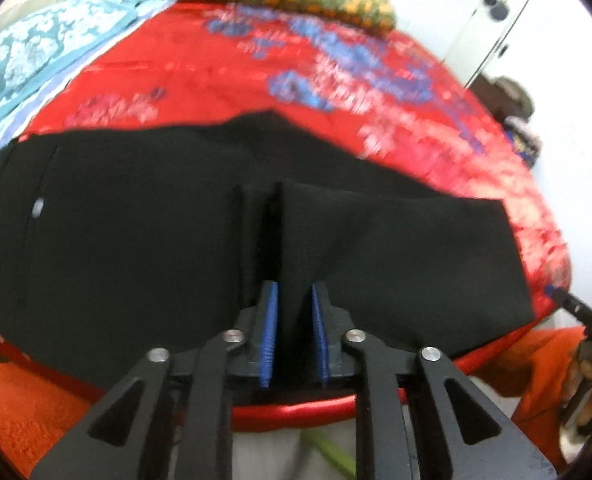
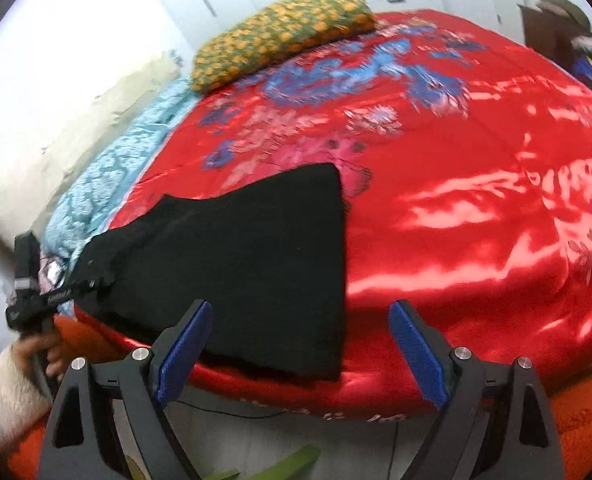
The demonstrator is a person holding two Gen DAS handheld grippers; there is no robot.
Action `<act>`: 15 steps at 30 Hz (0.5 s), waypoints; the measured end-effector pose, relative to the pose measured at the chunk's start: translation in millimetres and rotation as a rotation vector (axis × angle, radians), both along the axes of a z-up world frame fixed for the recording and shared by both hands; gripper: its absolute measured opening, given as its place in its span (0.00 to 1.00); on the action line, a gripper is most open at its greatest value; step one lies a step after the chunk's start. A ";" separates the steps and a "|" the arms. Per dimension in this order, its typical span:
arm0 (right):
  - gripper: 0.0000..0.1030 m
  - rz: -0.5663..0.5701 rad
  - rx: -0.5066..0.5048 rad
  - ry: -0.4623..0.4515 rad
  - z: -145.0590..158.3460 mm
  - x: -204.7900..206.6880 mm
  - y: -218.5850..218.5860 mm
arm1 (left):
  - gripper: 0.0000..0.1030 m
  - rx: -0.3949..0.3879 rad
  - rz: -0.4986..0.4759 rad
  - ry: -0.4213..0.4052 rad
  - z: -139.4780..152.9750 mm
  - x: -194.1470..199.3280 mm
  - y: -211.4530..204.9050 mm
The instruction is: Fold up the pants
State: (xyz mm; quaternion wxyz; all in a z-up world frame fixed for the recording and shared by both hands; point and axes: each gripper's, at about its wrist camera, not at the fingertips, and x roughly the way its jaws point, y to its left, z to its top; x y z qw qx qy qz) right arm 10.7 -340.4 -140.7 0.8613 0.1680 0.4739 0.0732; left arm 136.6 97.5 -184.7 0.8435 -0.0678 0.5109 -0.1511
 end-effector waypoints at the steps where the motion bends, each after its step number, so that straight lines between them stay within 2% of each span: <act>1: 0.87 -0.006 -0.009 0.014 -3.9 3.0 -1.7 | 0.44 -0.002 0.009 -0.002 1.3 -2.0 2.8; 2: 0.87 -0.014 -0.007 0.024 -5.7 4.6 -4.1 | 0.52 -0.001 0.027 -0.028 6.2 -4.1 5.7; 3: 0.87 -0.025 0.009 0.033 -8.6 7.1 -6.7 | 0.66 0.002 0.044 -0.054 11.4 -5.8 9.8; 4: 0.87 -0.040 0.036 0.039 -11.4 8.5 -10.7 | 0.73 0.003 0.064 -0.081 16.8 -6.8 13.5; 6: 0.87 -0.054 0.089 0.048 -16.3 10.3 -16.2 | 0.74 -0.019 0.094 -0.115 24.5 -6.7 21.3; 8: 0.87 -0.039 0.126 0.058 -21.9 15.7 -16.7 | 0.74 -0.044 0.088 -0.101 21.7 -4.3 22.8; 12: 0.86 0.033 0.179 0.072 -36.8 32.9 -7.3 | 0.74 0.026 0.033 -0.057 3.2 3.0 5.6; 14: 0.81 0.066 0.184 0.107 -47.4 39.3 -1.5 | 0.74 0.073 0.016 -0.021 -8.7 6.8 -2.6; 15: 0.64 0.074 0.156 0.111 -49.5 41.2 1.7 | 0.74 0.097 0.011 -0.005 -14.5 7.6 -4.8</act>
